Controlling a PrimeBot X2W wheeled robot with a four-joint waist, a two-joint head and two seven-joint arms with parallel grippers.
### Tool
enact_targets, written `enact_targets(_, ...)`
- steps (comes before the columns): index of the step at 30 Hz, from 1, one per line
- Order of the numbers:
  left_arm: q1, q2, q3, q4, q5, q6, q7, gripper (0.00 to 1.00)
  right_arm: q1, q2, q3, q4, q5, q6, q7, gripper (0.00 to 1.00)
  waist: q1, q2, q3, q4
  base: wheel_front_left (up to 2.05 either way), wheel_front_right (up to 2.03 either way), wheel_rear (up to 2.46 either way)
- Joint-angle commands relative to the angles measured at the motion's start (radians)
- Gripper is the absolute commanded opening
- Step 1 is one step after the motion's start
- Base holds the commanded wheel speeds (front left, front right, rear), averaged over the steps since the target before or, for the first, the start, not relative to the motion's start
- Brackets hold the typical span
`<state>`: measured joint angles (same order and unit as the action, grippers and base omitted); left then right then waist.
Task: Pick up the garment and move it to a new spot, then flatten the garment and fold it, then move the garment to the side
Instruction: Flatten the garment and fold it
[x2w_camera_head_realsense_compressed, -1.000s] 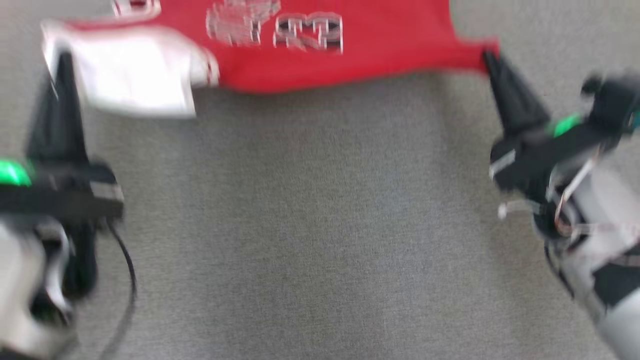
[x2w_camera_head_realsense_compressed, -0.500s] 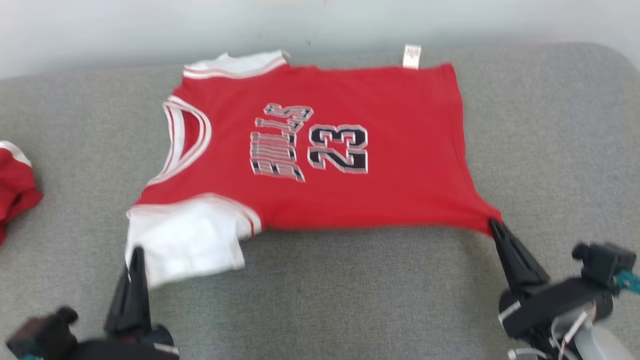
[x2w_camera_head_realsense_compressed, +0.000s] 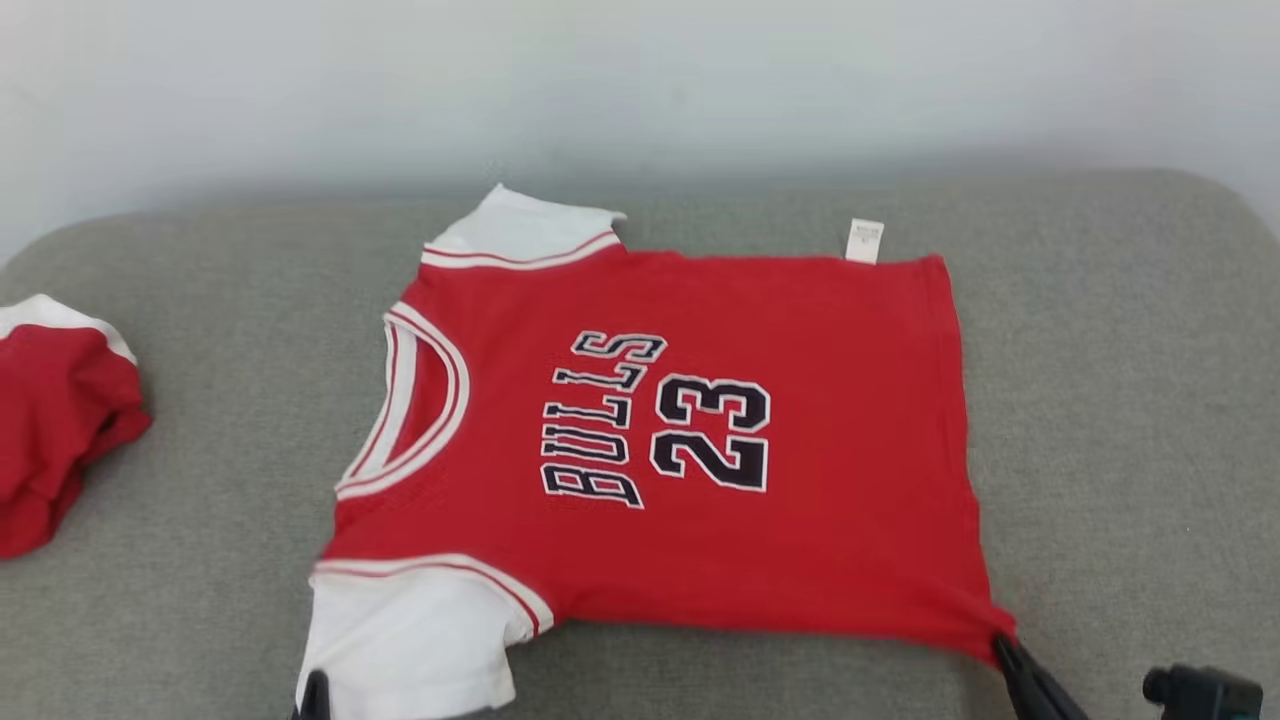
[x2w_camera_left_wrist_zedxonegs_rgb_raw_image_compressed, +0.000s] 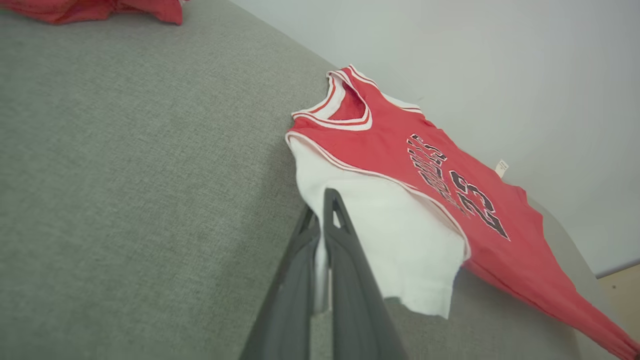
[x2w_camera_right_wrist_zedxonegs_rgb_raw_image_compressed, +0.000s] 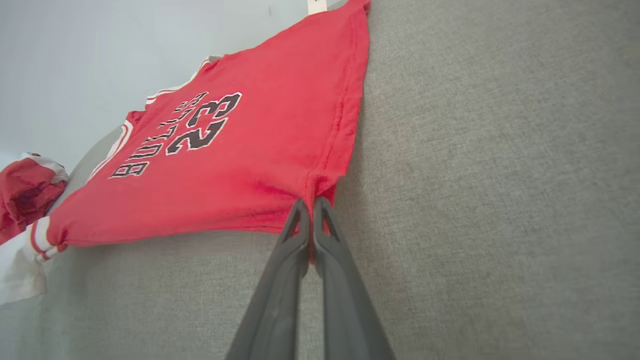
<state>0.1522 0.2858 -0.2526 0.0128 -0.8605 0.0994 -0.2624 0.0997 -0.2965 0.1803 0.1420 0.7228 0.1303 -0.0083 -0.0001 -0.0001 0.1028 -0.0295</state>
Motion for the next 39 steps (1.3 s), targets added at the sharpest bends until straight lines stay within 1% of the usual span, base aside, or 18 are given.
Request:
enact_targets(1,0.032,-0.004,0.006,0.016,0.009,-0.011,-0.003,0.00,0.043,0.000,-0.009,-0.002,-0.023,0.001,0.005,0.00,0.0001,0.0001,-0.029,0.017,0.00,0.00,0.00)
enact_targets(7,0.070,-0.006,-0.007,0.037,0.005,-0.027,-0.002,0.00,0.116,0.014,-0.027,-0.016,-0.041,0.001,0.032,0.00,0.0001,0.0001,-0.049,0.023,0.00,0.00,0.00)
enact_targets(11,0.071,-0.007,-0.023,0.040,0.011,-0.028,0.004,0.00,0.126,0.032,-0.036,-0.027,-0.054,0.001,0.046,0.00,0.0001,0.0001,-0.049,0.016,0.00,0.00,0.00)
enact_targets(14,0.041,-0.003,-0.030,0.036,0.021,-0.037,0.007,0.00,0.115,0.042,-0.039,-0.033,-0.063,0.001,0.058,0.00,0.0001,0.0001,-0.047,0.010,0.00,0.00,0.00)
enact_targets(20,-0.048,0.032,-0.044,0.022,0.047,-0.057,0.039,0.00,0.059,0.049,-0.029,-0.038,-0.066,0.001,0.076,0.00,0.0001,0.0001,-0.032,-0.014,0.00,0.00,0.00)
enact_targets(25,-0.148,0.059,-0.050,0.030,0.062,-0.071,0.075,0.00,-0.014,0.052,-0.009,-0.019,-0.038,0.001,0.084,0.00,0.0001,0.0001,-0.016,-0.047,0.00,0.00,0.00)
enact_targets(29,-0.246,0.075,-0.049,0.073,0.067,-0.082,0.108,0.00,-0.090,0.056,0.011,0.010,-0.012,0.001,0.093,0.00,0.0001,0.0001,0.003,-0.075,0.00,0.00,0.00)
enact_targets(32,-0.318,0.070,-0.040,0.127,0.051,-0.091,0.123,0.00,-0.149,0.061,0.025,0.042,0.003,0.001,0.093,0.00,0.0001,0.0001,0.014,-0.092,0.00,0.00,0.00)
enact_targets(39,-0.475,0.066,-0.032,0.306,0.039,-0.128,0.135,0.00,-0.291,0.067,0.059,0.154,0.014,0.001,0.088,0.00,0.0001,0.0001,0.039,-0.126,0.00,0.00,0.00)
